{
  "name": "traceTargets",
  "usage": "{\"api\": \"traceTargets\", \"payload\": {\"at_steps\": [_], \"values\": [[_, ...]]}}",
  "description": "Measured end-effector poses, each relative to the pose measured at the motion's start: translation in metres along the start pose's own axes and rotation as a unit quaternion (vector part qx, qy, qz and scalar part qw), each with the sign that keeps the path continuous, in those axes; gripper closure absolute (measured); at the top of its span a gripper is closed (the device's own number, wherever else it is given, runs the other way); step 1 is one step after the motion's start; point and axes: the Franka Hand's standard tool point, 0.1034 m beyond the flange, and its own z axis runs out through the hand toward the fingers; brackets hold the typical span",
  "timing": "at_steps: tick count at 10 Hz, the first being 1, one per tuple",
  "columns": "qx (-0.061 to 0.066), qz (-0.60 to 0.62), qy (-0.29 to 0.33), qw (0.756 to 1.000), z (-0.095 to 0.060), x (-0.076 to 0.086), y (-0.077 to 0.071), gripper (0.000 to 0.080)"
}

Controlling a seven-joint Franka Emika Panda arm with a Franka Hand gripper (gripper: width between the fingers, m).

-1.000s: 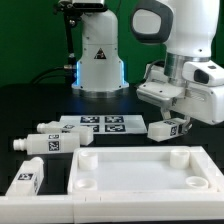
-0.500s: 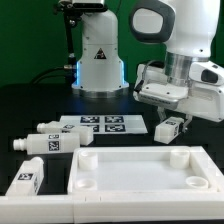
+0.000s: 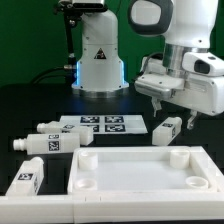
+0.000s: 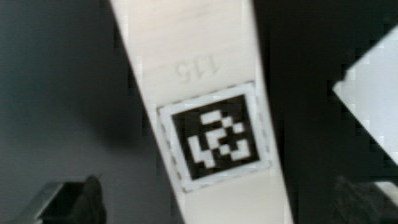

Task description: Assemble desk

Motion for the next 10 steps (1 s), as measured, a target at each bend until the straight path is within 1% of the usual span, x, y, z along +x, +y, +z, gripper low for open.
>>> {"api": "traceTargets", "payload": {"at_steps": [1,2,3,4,5,6,7,8,9,10], "values": [[-0.007,0.079,-0.004,0.997,-0.006,-0.008,0.008,0.0153],[-0.006,0.147,-0.007,0.989,-0.007,-0.010,0.013,0.0151],[-0.002,0.206,-0.014,0.978,-0.009,-0.011,0.018,0.0151],[-0.014,0.238,-0.009,0.971,-0.009,0.000,0.025,0.0151],[-0.025,0.243,0.004,0.970,-0.007,0.011,0.025,0.0151],[-0.018,0.280,0.005,0.960,-0.006,0.008,0.023,0.0151],[-0.018,0.307,0.007,0.951,-0.006,0.008,0.024,0.0151],[-0.014,0.359,0.009,0.933,-0.007,0.005,0.023,0.0151],[-0.006,0.431,0.010,0.902,-0.012,-0.009,0.024,0.0151],[-0.006,0.506,0.014,0.862,-0.017,-0.017,0.027,0.0151]]}}
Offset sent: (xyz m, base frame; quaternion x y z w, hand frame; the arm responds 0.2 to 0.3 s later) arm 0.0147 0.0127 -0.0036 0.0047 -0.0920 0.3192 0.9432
